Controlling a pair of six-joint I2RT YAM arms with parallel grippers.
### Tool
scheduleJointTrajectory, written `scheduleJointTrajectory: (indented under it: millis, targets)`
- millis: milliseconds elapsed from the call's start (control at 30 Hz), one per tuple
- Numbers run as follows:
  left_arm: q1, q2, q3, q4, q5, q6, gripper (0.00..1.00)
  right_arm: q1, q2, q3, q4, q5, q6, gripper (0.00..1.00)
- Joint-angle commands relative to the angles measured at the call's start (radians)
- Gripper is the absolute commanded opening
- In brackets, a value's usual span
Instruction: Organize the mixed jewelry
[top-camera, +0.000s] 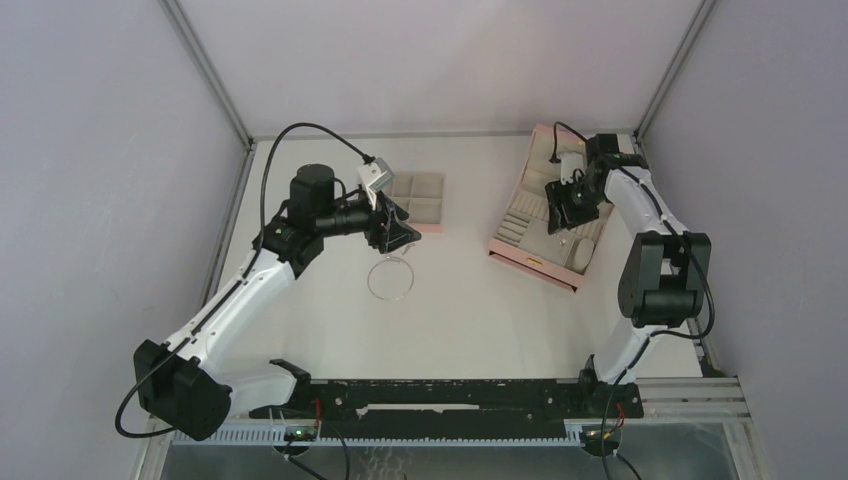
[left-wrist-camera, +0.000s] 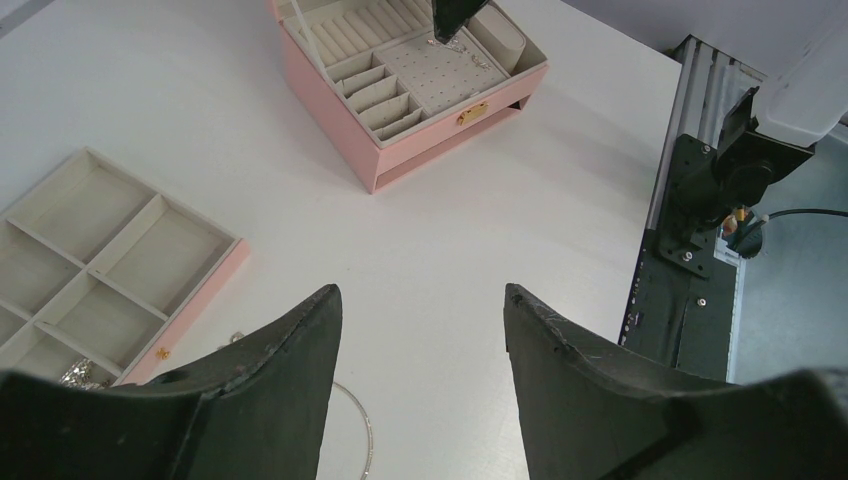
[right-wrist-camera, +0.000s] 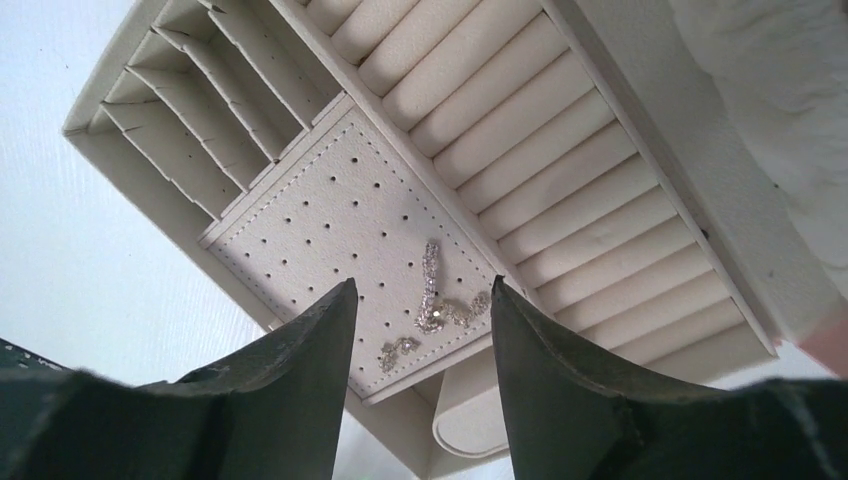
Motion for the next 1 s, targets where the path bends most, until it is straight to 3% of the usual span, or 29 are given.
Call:
scheduleJointTrajectory:
  millis: [0,133,267,367,633,833,967]
  targets:
    - [0.004,-0.029,0.002,0.025,0.007,0.020,0.65,0.014,-0.077,-0.008,0.040,0.013,0.026,0.59]
    - [0.004,-0.026,0.002,0.024,0.005,0.019,0.65,0.029,-0.109,-0.038,0.061,0.013,0.045,0.46]
    - [0.004,-0.022,0.003,0.024,-0.014,0.017,0.66,0.086,-0.134,-0.056,0.070,0.032,0.077,0.14]
    - [0.004,-0.018,0.005,0.015,-0.067,0.015,0.66,0.133,-0.169,-0.061,0.081,0.078,0.105,0.07]
    - [0.001,0.012,-0.017,-0.021,-0.403,-0.013,0.66,0.229,-0.337,-0.099,0.180,0.246,0.166,0.09]
    - [-0.099,0.165,0.051,-0.152,-0.751,0.014,0.69,0.284,-0.457,-0.188,0.334,0.315,0.248,0.28]
    - [-0.118,0.327,0.140,-0.188,-0.841,-0.109,0.70,0.305,-0.528,-0.253,0.411,0.353,0.325,0.34]
